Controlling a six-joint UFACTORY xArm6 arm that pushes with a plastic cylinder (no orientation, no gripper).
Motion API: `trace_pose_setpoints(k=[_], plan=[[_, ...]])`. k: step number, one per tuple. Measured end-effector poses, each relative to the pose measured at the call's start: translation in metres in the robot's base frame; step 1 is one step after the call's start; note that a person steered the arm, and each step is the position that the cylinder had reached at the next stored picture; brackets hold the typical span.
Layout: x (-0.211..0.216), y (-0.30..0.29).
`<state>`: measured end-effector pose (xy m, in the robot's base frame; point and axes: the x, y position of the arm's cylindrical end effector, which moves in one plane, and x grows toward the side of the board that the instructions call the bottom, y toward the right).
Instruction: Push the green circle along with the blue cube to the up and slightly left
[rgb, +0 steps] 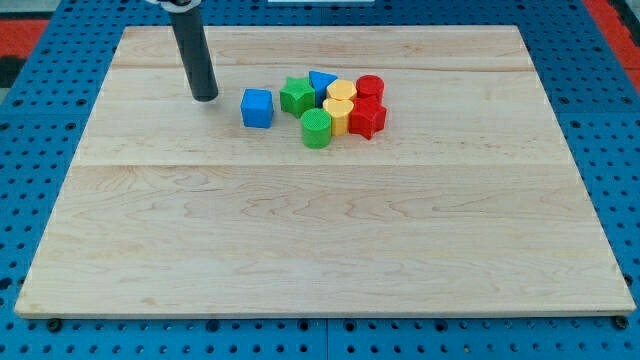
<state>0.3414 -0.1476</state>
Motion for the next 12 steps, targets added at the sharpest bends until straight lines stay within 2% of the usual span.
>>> trace_pose_setpoints(k=[2,3,4,5,6,7,8,10,11,12], plan=[[0.021,0.128],[0.021,0.130],[0.016,0.090],[0.048,0.067],[0.105,0.071],[0.159,0.114],[0.171,0.170],[0.131,0.195],[0.084,0.157],[0.068,0.142]])
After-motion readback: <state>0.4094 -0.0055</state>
